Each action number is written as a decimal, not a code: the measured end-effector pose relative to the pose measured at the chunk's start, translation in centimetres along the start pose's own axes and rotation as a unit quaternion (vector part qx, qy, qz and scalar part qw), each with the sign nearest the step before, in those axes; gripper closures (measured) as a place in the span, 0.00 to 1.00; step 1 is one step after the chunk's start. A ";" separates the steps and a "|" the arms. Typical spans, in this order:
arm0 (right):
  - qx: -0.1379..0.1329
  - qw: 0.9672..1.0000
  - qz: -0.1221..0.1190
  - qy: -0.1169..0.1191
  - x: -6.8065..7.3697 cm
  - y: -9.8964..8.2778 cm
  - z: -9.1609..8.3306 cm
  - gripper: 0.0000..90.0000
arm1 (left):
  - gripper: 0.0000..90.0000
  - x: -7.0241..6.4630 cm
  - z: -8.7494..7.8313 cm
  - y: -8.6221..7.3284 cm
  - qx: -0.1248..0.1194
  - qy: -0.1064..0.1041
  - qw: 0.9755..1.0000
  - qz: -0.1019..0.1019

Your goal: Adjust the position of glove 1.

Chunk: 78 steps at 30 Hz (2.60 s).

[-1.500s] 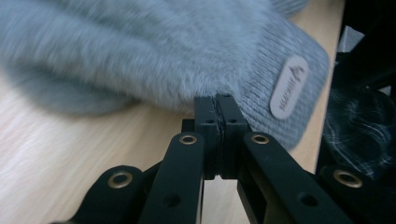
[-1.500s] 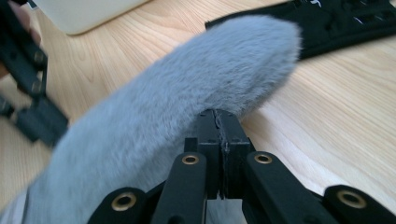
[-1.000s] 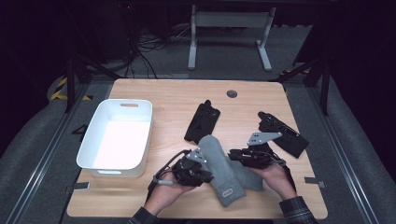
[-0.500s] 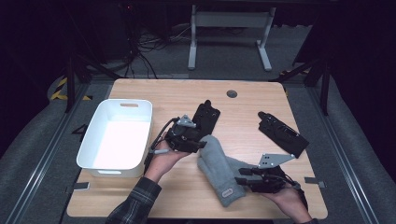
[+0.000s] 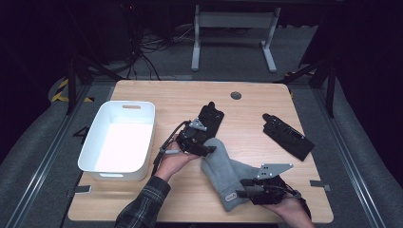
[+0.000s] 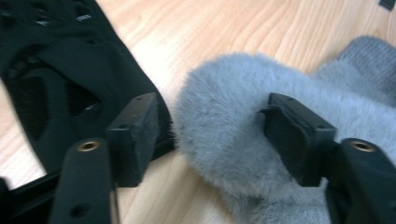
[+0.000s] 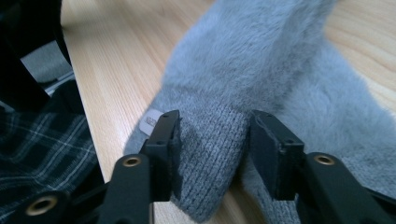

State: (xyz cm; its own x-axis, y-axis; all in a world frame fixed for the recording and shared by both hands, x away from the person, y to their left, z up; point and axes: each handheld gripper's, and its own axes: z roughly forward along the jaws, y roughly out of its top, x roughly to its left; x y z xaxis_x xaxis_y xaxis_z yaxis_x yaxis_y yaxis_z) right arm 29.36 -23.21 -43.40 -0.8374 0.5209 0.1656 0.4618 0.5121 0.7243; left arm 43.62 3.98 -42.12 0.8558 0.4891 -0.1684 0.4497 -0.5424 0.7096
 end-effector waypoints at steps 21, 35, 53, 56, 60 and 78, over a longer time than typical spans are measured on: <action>0.011 1.000 -0.017 0.002 0.0 0.1 -0.3 0.98 | 0.77 0.5 -1.1 0.1 -0.036 0.031 0.999 -0.003; 0.013 1.000 -0.026 -0.006 0.0 0.1 -0.2 0.98 | 0.47 1.5 2.1 0.0 0.010 -0.060 0.998 -0.020; -0.006 0.999 -0.026 0.023 0.1 0.7 -1.6 0.98 | 0.97 -0.6 -2.9 0.7 0.014 -0.043 0.999 -0.007; -0.019 0.999 -0.032 0.018 0.2 1.3 -2.6 0.98 | 0.97 -1.3 -4.6 0.8 0.008 -0.035 0.999 -0.004; -0.038 0.999 -0.035 0.001 -0.4 2.0 -4.3 0.98 | 0.97 -1.9 -5.8 0.7 -0.001 -0.034 0.999 -0.001; -0.036 0.998 0.006 -0.048 -5.8 2.3 -6.9 0.99 | 0.97 -4.3 -4.6 -1.1 0.031 -0.085 0.996 -0.007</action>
State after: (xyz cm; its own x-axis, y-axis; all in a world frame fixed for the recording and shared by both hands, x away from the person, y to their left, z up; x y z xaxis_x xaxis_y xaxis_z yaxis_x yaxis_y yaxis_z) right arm 33.24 -29.78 -38.06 -0.7984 0.5917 0.1121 0.4465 0.4567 0.7695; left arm 38.33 5.58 -39.02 0.8784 0.3759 -0.2952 0.4715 -0.5808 0.6636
